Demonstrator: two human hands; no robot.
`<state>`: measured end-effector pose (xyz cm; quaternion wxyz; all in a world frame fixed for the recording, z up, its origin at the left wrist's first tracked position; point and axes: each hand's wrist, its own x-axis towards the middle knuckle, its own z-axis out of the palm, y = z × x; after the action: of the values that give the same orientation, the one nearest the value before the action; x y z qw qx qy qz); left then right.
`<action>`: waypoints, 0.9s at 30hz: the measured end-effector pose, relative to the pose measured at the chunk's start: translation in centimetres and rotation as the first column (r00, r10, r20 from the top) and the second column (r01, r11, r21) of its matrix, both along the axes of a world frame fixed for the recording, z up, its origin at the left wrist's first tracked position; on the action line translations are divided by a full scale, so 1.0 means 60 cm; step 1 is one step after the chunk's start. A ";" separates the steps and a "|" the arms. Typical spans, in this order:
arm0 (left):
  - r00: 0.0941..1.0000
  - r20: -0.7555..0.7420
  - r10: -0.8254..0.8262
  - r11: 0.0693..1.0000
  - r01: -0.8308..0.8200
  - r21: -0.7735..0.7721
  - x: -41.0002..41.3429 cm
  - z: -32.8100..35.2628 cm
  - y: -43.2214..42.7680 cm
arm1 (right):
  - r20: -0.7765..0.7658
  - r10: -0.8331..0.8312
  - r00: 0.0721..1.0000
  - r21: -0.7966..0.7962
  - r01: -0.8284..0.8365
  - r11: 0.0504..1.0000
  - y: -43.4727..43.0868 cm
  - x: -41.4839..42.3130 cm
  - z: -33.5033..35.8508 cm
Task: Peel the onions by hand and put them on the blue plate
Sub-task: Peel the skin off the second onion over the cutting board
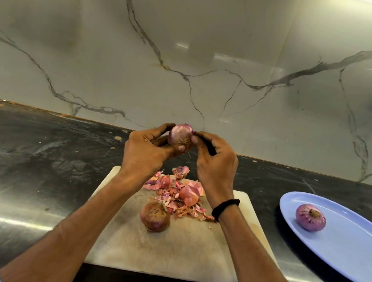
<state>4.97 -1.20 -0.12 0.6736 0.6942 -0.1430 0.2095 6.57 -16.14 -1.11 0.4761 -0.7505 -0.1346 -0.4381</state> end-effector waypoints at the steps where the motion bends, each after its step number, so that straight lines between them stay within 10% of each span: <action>1: 1.000 0.016 0.011 1.000 -0.011 0.012 0.000 0.000 0.000 | 0.006 0.005 1.000 0.020 -0.006 1.000 0.002 -0.001 0.000; 14: 0.986 0.158 0.057 0.989 -0.077 0.128 -0.012 -0.002 -0.009 | 0.159 -0.119 0.980 -0.191 0.149 0.970 0.012 0.002 -0.016; 27: 0.996 0.084 0.023 0.998 -0.028 0.057 -0.011 0.002 -0.014 | 0.107 -0.034 0.994 -0.042 0.039 0.998 0.019 -0.001 -0.014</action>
<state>4.34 -2.03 -0.03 0.6439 0.7058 -0.1680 0.2428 6.50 -15.02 -1.94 0.4436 -0.7386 -0.1557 -0.4831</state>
